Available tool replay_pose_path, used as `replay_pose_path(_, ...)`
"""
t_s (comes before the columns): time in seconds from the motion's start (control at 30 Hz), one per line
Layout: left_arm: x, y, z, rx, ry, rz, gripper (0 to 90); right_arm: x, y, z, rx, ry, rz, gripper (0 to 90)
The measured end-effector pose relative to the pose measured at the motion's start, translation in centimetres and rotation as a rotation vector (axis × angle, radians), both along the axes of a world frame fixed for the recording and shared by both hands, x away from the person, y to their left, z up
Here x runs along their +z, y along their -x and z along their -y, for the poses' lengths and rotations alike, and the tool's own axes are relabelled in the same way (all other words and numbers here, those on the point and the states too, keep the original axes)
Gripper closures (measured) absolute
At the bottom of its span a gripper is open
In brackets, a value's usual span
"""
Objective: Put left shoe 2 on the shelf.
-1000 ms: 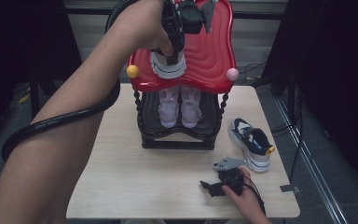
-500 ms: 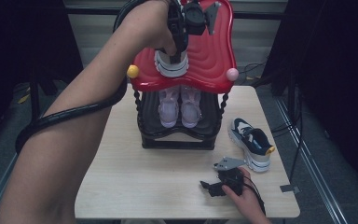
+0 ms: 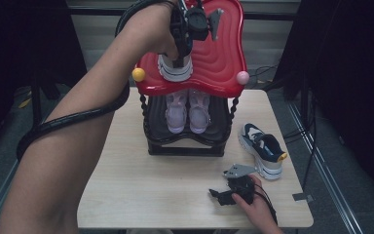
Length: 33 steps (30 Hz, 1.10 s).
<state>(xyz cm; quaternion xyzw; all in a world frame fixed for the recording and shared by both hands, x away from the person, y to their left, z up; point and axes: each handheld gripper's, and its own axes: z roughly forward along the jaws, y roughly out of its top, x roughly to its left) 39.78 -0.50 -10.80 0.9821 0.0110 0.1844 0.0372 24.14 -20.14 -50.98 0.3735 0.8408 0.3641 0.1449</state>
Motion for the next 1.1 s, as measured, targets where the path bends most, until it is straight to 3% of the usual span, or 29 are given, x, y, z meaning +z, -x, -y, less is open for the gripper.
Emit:
replay_pose_path(0.23,-0.06,-0.12,-0.29,-0.011,0.004,0.005,71.1,-0.01,-0.03,0.01,0.002,-0.001,0.003,13.2)
replay_pose_path(0.43,-0.04,-0.20,-0.54,-0.014,-0.005,0.036,70.4,-0.02,-0.03,0.02,0.004,0.000,0.004,13.2)
replay_pose_path(0.7,-0.36,-0.14,-0.71,0.003,0.017,0.029,70.5,0.00,0.00,0.00,0.000,0.000,0.000,13.1)
replay_pose_path(1.1,-0.50,-0.19,-0.93,0.004,0.008,0.030,70.2,-0.01,-0.02,0.00,0.002,0.000,0.003,13.2)
